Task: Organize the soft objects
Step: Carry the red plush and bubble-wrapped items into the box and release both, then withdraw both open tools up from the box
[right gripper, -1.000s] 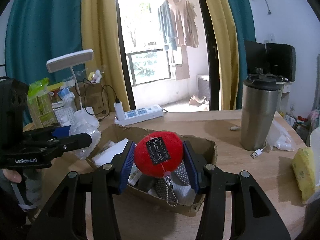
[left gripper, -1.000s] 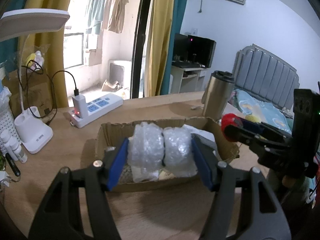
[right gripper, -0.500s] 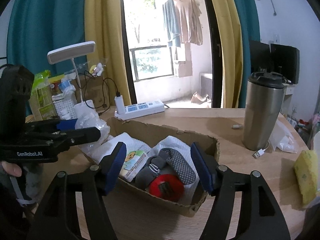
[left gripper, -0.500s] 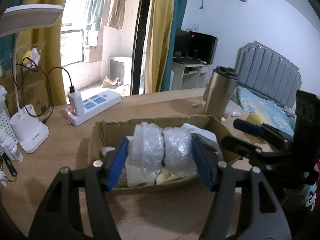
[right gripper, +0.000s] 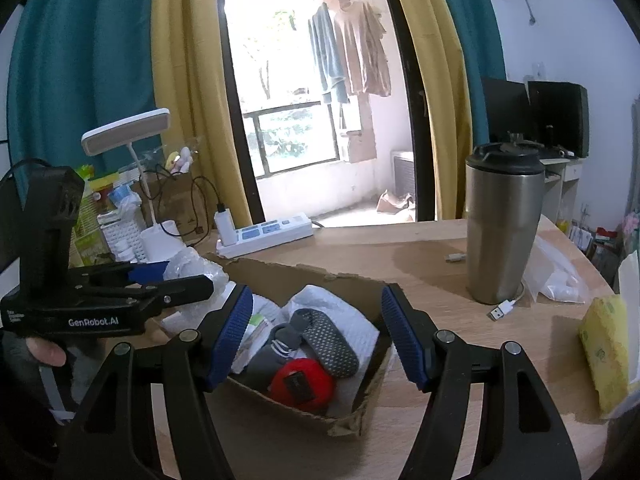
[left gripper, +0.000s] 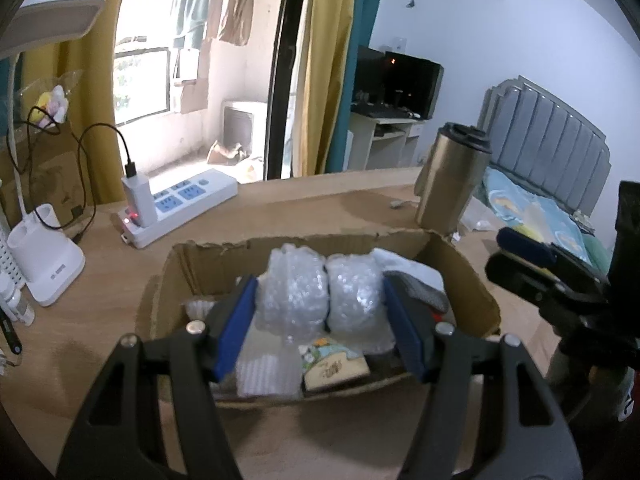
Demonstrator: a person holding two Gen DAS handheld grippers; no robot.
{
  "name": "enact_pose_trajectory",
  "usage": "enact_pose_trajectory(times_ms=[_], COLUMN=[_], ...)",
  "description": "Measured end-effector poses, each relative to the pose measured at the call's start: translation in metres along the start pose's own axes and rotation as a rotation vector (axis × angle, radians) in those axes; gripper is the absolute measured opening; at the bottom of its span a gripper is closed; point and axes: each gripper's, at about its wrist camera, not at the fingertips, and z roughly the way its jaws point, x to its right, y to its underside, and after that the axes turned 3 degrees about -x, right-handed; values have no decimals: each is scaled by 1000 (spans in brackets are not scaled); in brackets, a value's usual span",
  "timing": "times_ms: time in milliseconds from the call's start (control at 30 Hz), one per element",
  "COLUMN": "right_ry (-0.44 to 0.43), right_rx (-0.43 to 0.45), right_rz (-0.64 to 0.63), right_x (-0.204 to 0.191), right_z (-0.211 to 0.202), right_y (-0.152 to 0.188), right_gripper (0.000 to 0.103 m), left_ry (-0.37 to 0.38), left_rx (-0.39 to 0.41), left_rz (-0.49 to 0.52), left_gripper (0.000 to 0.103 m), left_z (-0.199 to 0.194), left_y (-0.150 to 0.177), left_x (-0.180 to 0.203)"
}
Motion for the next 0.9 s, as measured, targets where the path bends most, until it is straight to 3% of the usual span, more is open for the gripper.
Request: enact_pose_trajectory(times_ms=[600,767,833,900], right_ry=[-17,5,11,15], right_rx=[-40,-73,-81,-85], right_rz=[78,87,95,105], right_x=[27,29,31,32], right_z=[14,25,29,30], right_y=[6,8,9,10], right_gripper=[70,70,70,70], left_ry=[-21,-97,-98,-98], left_rx=[-89,-83,-86,-90], left_rz=[-32,8,9,3], left_gripper=[66,66,69,78], left_z=[57,66,68,71], left_y=[-13,-14,-13,-13], left_x=[9,15,14,13])
